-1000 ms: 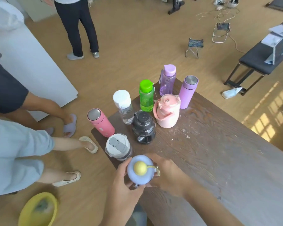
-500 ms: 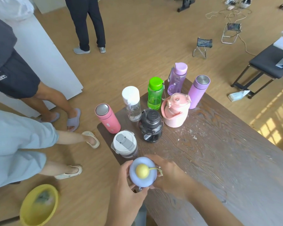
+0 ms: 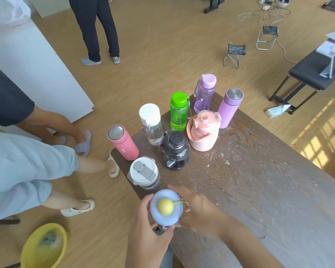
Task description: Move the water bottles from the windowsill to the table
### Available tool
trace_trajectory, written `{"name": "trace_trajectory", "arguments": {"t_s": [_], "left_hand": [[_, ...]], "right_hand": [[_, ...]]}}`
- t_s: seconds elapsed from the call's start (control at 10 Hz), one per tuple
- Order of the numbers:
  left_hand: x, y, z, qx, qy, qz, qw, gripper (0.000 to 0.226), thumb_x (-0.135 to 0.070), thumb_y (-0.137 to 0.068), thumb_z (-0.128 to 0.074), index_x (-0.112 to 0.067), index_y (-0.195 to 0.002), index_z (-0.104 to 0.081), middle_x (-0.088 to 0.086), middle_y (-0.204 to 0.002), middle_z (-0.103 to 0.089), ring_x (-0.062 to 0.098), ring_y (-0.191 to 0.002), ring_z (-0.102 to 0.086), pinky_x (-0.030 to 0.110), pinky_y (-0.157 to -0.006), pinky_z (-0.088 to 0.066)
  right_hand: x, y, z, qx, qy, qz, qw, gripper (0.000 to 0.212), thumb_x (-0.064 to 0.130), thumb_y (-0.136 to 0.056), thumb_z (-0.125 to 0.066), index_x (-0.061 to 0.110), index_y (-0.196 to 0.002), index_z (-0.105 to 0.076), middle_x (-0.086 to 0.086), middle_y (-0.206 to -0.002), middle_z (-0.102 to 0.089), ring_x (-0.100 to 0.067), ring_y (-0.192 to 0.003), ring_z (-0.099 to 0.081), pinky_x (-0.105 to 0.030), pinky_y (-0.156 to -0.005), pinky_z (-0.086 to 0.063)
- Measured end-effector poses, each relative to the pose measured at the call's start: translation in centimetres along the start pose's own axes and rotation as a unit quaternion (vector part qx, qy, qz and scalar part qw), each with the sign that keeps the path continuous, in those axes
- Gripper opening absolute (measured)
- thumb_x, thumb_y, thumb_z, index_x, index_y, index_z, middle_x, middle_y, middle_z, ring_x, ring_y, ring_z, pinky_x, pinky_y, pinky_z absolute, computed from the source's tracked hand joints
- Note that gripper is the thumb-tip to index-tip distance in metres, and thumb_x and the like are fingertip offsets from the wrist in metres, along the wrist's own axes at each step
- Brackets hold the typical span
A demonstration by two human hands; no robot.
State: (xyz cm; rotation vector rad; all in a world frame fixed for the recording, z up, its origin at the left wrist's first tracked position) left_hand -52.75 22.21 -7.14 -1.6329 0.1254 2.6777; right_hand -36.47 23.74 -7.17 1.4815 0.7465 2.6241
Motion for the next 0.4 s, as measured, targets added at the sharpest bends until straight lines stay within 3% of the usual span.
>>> {"name": "trace_trajectory", "arguments": {"t_s": [0.1,0.2,0.3,0.4], "left_hand": [[1.4,0.1,-0.3,0.008,-0.011,0.013,1.0,0.087,-0.036,-0.049,-0.084,-0.044,-0.13,-0.054,-0.005,-0.13,-0.066,0.009,-0.112,-0.067,0.03,-0.072,-0.065],[2.2,0.0,-0.6,0.026,0.0,0.027,0.999,0.096,-0.037,-0.047,-0.087,-0.033,-0.137,-0.053,-0.002,-0.133,-0.065,0.01,-0.115,-0.067,0.024,-0.073,-0.064],[2.8,0.2,-0.7,0.048,0.021,0.043,0.998,0.106,-0.032,-0.046,-0.09,-0.024,-0.144,-0.05,-0.006,-0.137,-0.062,0.001,-0.119,-0.063,0.017,-0.075,-0.061],[3.2,1.0,-0.5,0.067,0.049,0.072,0.994,0.113,-0.024,-0.048,-0.094,-0.04,-0.145,-0.039,-0.017,-0.143,-0.053,-0.006,-0.125,-0.058,0.011,-0.082,-0.057]], "right_hand": [[-0.3,0.0,-0.2,-0.004,0.004,-0.003,1.0,0.085,0.02,-0.073,-0.084,0.036,-0.145,-0.04,0.014,-0.136,-0.054,-0.004,-0.123,-0.052,-0.031,-0.103,-0.048],[-0.2,0.4,0.0,0.001,0.007,-0.022,1.0,0.092,0.023,-0.074,-0.083,0.032,-0.151,-0.034,0.012,-0.145,-0.048,-0.006,-0.134,-0.044,-0.027,-0.108,-0.04],[-0.3,2.4,1.1,0.014,0.033,-0.056,0.998,0.102,0.028,-0.075,-0.082,0.044,-0.153,-0.019,0.015,-0.153,-0.034,-0.009,-0.144,-0.028,-0.032,-0.116,-0.029],[-0.1,6.1,4.1,-0.005,0.047,-0.089,0.995,0.104,0.033,-0.079,-0.081,0.055,-0.15,-0.009,0.027,-0.151,-0.026,-0.001,-0.144,-0.019,-0.03,-0.119,-0.02]]}}
Point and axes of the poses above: each hand's wrist, its own y-axis away from the middle knuckle, its own z-axis out of the back of the hand, x = y × z, the point moved 9 cm from there along -y, towards the middle knuckle
